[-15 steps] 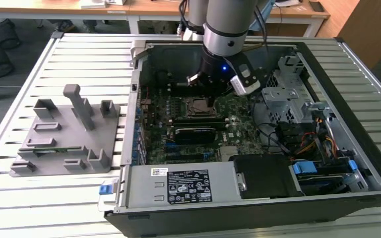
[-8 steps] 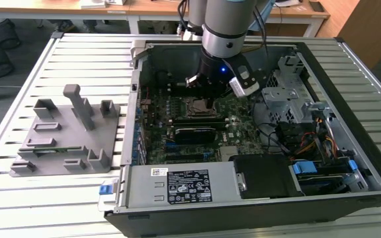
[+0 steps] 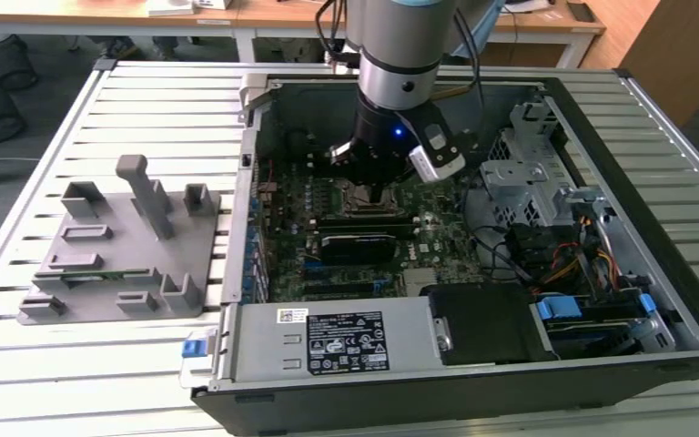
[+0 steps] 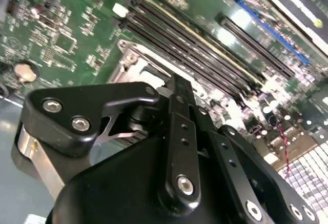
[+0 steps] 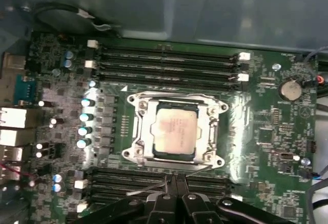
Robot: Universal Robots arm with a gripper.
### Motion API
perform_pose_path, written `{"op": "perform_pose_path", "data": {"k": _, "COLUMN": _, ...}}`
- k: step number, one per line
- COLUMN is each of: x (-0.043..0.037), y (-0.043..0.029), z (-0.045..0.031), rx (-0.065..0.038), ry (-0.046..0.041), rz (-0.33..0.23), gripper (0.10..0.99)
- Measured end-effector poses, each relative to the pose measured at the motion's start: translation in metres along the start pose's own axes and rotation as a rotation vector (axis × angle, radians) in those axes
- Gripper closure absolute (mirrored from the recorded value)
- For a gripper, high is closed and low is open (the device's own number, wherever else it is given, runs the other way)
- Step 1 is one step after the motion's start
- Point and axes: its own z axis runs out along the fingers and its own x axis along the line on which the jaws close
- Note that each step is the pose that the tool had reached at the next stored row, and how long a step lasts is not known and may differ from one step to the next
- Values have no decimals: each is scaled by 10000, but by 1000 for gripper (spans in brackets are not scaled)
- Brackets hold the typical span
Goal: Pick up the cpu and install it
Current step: 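Install the second cpu locking lever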
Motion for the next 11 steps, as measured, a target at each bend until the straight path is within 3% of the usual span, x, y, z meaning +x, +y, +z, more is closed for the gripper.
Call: {"op": "perform_pose_path", "data": {"k": 11, "x": 122, "y": -41, "z": 18, "rx": 0, "ry": -6, "rz": 0, "gripper": 980}}
